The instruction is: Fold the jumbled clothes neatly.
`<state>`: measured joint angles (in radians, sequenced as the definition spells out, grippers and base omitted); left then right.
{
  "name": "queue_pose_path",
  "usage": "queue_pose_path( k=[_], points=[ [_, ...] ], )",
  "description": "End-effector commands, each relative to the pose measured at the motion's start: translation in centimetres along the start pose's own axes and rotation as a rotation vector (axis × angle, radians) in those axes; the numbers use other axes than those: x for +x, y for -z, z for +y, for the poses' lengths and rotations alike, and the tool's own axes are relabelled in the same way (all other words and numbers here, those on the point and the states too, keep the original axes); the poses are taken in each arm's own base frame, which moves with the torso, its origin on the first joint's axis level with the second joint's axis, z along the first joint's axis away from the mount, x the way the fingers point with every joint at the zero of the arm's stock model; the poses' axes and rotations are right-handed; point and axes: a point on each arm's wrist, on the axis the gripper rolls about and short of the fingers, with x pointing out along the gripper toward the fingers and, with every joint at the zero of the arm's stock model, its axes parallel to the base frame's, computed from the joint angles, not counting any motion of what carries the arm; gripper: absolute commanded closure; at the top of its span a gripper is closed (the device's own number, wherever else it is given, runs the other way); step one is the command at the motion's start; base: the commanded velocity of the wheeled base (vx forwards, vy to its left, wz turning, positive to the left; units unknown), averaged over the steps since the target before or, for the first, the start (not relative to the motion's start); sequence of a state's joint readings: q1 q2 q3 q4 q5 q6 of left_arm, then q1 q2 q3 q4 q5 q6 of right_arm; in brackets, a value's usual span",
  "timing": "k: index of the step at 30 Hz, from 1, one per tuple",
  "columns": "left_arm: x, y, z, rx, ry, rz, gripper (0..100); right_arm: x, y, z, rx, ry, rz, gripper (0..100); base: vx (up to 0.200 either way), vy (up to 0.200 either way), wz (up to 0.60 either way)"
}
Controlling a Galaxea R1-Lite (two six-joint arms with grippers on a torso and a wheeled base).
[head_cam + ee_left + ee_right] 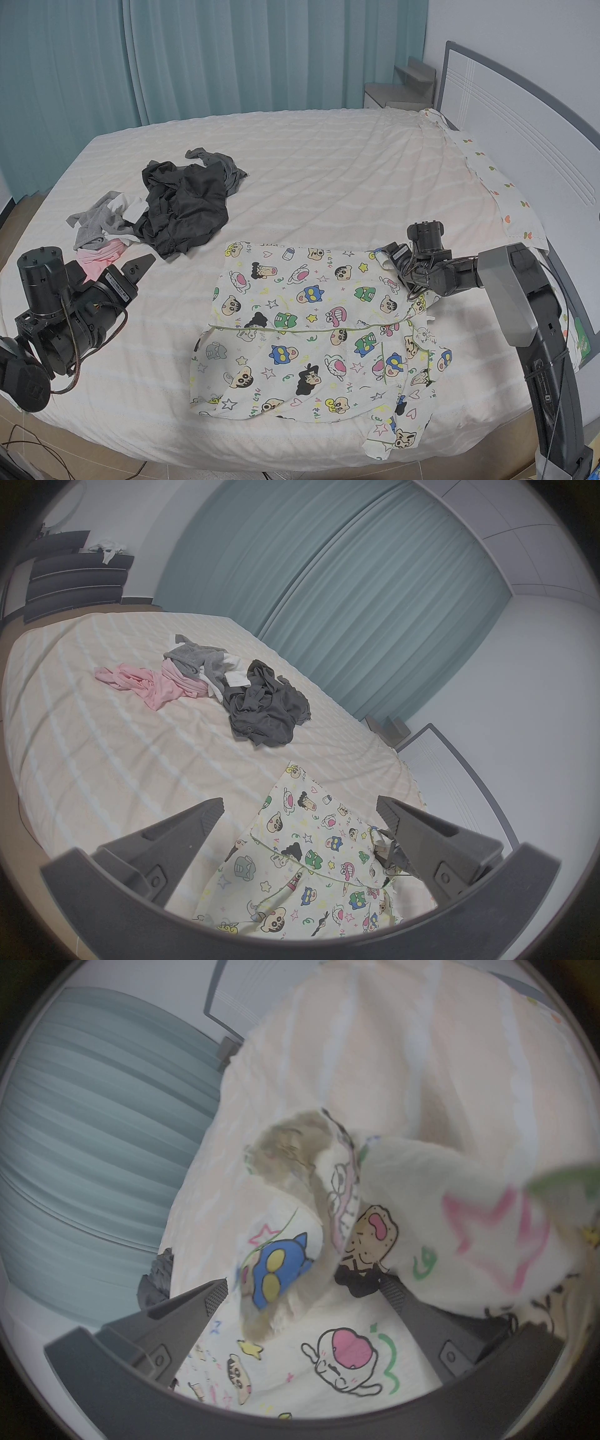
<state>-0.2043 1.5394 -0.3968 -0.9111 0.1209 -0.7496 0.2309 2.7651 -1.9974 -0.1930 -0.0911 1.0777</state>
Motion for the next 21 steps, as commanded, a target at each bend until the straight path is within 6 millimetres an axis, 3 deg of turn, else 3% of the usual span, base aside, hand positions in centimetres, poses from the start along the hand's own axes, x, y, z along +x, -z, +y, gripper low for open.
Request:
queue_pose_path(
  k=[1, 7, 12, 19, 21],
  points=[
    [0.2, 0.3, 0.2, 0.0, -0.012, 0.012, 0, 3.2, 2.3, -5.9, 0.005, 0.152, 0.056, 0, 0.0, 0.0, 0.0],
    [0.4, 0.3, 0.2, -0.004, -0.001, -0.002, 0, 1.3, 0.8, -3.7, 0.031, 0.185, 0.034, 0, 0.0, 0.0, 0.0],
    [0.4, 0.4, 0.4, -0.004, -0.002, -0.001, 0, 1.2, 1.5, -4.8, 0.025, 0.276, 0.08, 0, 0.0, 0.0, 0.0],
    [0.3, 0.4, 0.3, -0.005, 0.008, -0.009, 0, -1.9, -0.8, 0.3, 0.07, 0.155, 0.022, 0, 0.0, 0.0, 0.0],
    [0.3, 0.3, 0.2, -0.007, 0.018, -0.02, 0, -3.5, -1.9, 2.7, 0.074, 0.076, -0.011, 0, 0.0, 0.0, 0.0]
  ],
)
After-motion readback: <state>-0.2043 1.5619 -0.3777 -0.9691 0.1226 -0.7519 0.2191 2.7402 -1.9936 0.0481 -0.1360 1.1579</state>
